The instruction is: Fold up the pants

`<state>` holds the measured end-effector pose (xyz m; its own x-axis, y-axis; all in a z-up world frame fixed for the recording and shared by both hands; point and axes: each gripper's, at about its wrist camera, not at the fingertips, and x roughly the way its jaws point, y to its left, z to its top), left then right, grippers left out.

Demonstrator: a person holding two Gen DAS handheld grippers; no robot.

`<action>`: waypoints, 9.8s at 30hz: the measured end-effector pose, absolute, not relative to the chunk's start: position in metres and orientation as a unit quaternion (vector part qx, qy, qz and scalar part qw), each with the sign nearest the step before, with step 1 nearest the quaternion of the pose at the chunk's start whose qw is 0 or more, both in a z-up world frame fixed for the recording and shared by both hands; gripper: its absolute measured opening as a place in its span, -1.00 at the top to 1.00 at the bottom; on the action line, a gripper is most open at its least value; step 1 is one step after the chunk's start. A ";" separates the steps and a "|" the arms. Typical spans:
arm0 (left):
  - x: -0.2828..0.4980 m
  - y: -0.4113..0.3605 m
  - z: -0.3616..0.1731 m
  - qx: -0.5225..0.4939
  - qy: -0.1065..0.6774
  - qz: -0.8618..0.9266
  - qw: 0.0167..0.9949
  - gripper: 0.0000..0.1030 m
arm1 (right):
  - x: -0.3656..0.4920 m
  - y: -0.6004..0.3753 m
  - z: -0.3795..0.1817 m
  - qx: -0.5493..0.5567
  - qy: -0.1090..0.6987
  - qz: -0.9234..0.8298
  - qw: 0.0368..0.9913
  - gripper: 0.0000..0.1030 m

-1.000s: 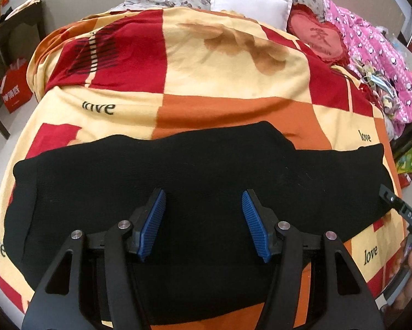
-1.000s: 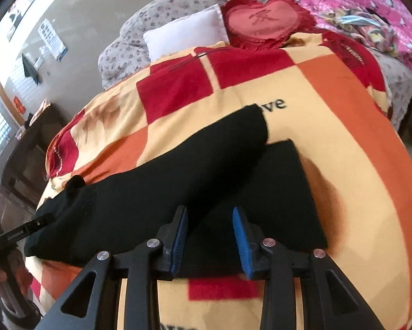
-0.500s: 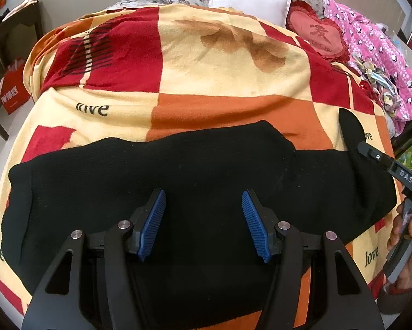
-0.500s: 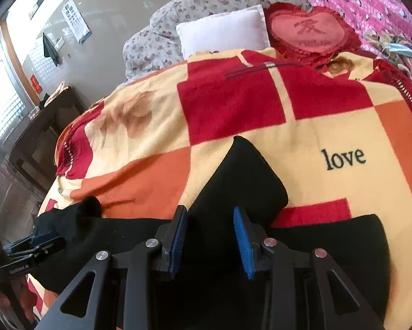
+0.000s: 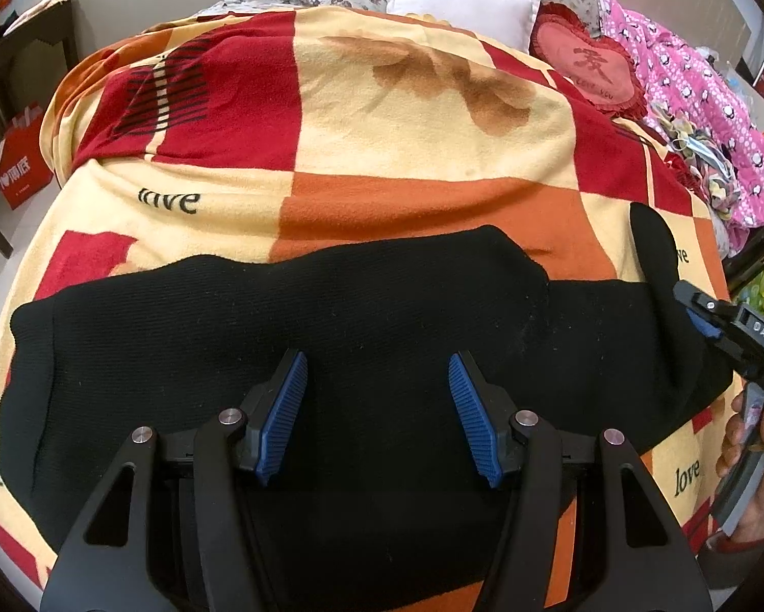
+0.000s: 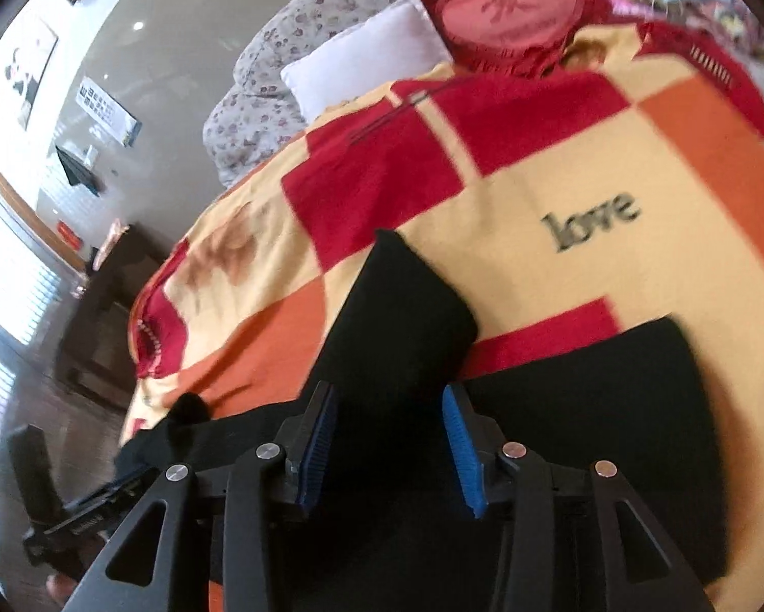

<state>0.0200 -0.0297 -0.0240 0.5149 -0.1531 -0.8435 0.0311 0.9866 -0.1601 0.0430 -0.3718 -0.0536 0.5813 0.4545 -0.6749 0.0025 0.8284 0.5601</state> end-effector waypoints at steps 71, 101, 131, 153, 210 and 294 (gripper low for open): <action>0.057 -0.078 -0.019 -0.005 0.485 -0.038 0.874 -0.11 | -0.005 -0.413 -0.032 0.104 0.428 -0.010 0.898 0.44; 0.030 -0.145 -0.002 0.026 0.470 -0.092 0.878 -0.12 | -0.044 -0.404 -0.042 0.086 0.428 0.032 0.899 0.31; 0.107 -0.337 -0.031 0.083 0.536 -0.318 0.777 -0.46 | -0.063 -0.446 -0.052 0.204 0.388 0.070 0.896 -0.23; 0.083 -0.392 -0.032 0.185 0.486 -0.408 0.750 0.21 | -0.051 -0.450 -0.066 0.254 0.380 0.102 0.884 0.54; 0.032 -0.017 0.005 -0.097 0.493 -0.182 0.845 0.36 | -0.044 -0.244 0.012 0.076 0.385 0.301 0.869 0.51; -0.037 0.080 -0.005 -0.129 0.476 0.021 0.870 0.15 | -0.002 -0.131 -0.012 -0.047 0.440 0.270 0.855 0.31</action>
